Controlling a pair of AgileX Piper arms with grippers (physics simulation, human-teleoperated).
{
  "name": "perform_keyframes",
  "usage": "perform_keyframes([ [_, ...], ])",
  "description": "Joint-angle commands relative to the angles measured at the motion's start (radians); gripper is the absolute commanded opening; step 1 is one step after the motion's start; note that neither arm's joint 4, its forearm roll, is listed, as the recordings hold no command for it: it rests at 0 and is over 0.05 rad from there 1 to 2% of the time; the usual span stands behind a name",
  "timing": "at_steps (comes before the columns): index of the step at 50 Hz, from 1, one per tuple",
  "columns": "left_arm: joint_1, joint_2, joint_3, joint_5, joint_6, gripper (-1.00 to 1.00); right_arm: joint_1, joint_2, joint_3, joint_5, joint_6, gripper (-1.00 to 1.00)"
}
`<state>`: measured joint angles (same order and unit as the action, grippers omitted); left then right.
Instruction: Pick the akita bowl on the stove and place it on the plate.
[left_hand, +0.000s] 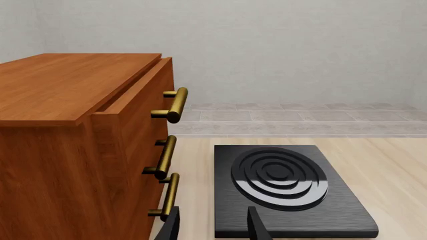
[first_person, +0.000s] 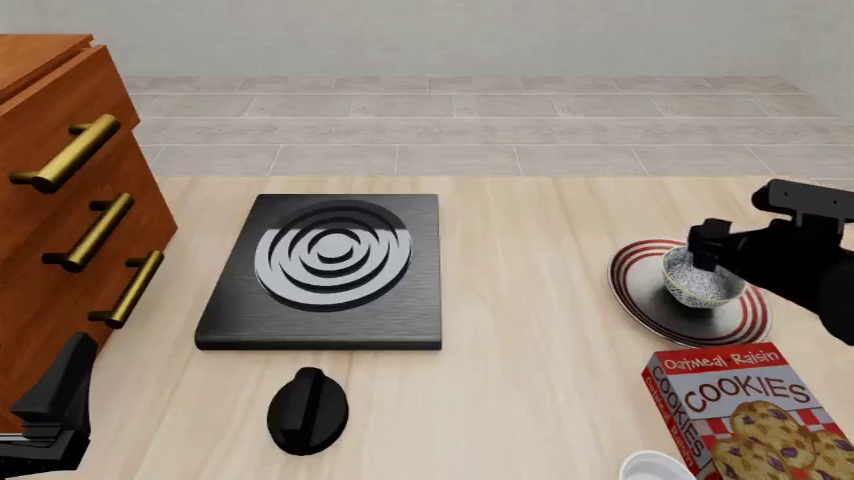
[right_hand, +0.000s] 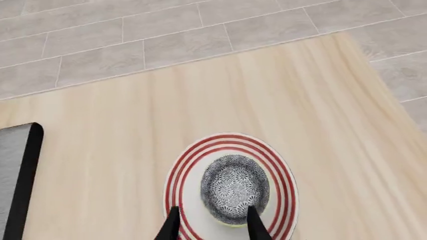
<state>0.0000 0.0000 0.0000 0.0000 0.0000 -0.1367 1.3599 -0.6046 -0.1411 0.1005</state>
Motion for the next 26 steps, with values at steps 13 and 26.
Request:
perform_keyframes([
  [13, 0.0, 0.0, 0.0, 0.0, 0.0, 1.0, 0.118, -0.282, 0.033, 0.168, 0.0, 1.0],
  [26, 0.0, 0.0, 0.0, 0.0, 0.0, 1.0, 0.205, -0.415, 0.018, 0.253, -0.022, 1.0],
])
